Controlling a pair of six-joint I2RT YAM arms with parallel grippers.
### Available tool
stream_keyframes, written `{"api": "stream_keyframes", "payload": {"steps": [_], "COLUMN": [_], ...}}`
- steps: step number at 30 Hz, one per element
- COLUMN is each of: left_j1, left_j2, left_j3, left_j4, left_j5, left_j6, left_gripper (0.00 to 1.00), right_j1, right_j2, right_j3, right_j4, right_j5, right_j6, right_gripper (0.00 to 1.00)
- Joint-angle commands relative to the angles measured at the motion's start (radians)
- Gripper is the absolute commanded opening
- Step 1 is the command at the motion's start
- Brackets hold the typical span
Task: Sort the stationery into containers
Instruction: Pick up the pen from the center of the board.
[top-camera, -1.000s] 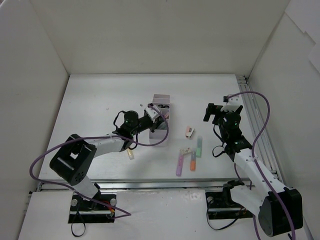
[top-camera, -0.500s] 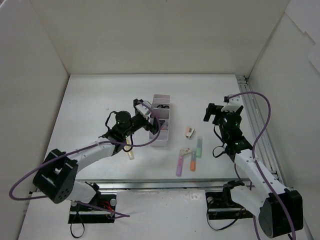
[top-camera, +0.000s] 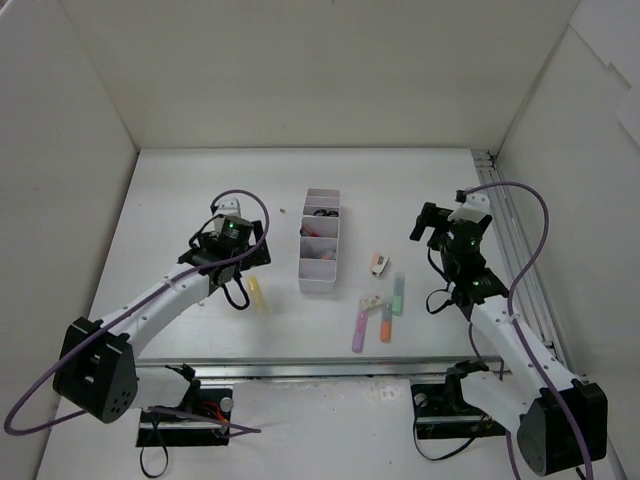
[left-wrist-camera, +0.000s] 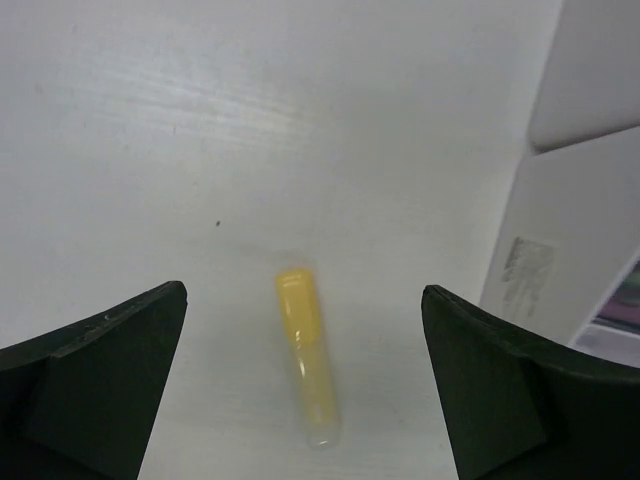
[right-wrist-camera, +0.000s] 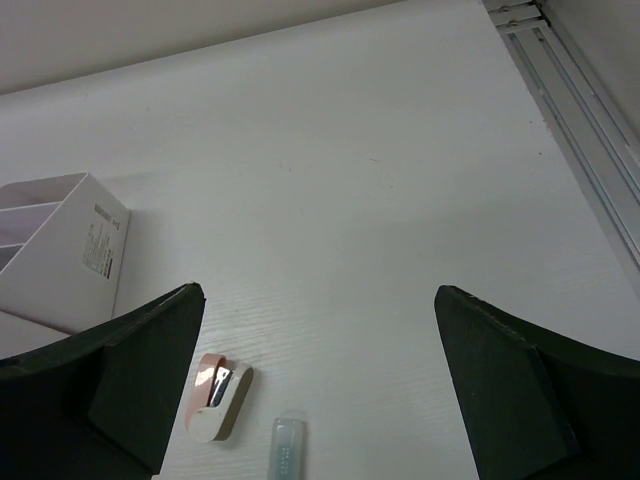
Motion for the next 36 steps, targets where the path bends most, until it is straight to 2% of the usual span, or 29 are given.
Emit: {"api": "stream_keyframes", "payload": {"steps": [1,5,11,19,20,21,23,24,26,27,28,33,36], "left_j1": [-0.002,-0.002,-0.002,-0.002,-0.002,-0.002,-0.002,-0.002,-0.002,-0.002,0.011,0.063,0.096], "left_j2": [0.022,0.087,0.235,0.311,0.329,0.340,0.366,0.375,0.395,0.397,0.398,0.332,0.268], "left_j3": [-0.012,-0.010,0.039,0.030,0.027,0.028,0.028,0.030,0.043,0.060,0.077,0.230,0.322], "left_j4": [-0.124,-0.121,-0.145,-0.157,-0.148,-0.145,-0.118,-0.114,-0.121,-0.125,-0.134,-0.231,-0.194], "left_j5": [-0.053,-0.058,-0.006,0.074,0.082,0.102,0.148,0.152,0.157,0.148,0.143,0.071,0.074], "left_j6": [-0.140,-0.174,-0.208,-0.266,-0.266,-0.269,-0.255,-0.257,-0.255,-0.251,-0.246,-0.164,-0.058], "left_gripper": [0.99,0.98,0.91,0.78,0.74,0.65,0.53,0.41,0.27,0.11,0.02,0.00,0.00], "right_j1": [-0.008,-0.009,-0.011,-0.012,-0.011,-0.012,-0.015,-0.012,-0.020,-0.023,-0.024,-0.043,-0.058], "right_j2": [0.012,0.029,0.058,0.113,0.118,0.129,0.140,0.155,0.170,0.187,0.196,0.276,0.328], "right_j3": [0.088,0.101,0.122,0.145,0.148,0.153,0.159,0.171,0.191,0.214,0.225,0.370,0.427], "right_j4": [-0.041,-0.072,-0.108,-0.125,-0.125,-0.127,-0.125,-0.125,-0.134,-0.148,-0.153,-0.283,-0.345], "right_j5": [0.093,0.113,0.144,0.237,0.245,0.259,0.273,0.286,0.288,0.274,0.262,0.065,-0.049], "right_j6": [0.056,0.070,0.076,0.079,0.079,0.082,0.088,0.094,0.104,0.104,0.099,0.052,0.062], "right_gripper": [0.98,0.98,0.98,0.98,0.98,0.98,0.98,0.98,0.98,0.98,0.98,0.98,0.98]}}
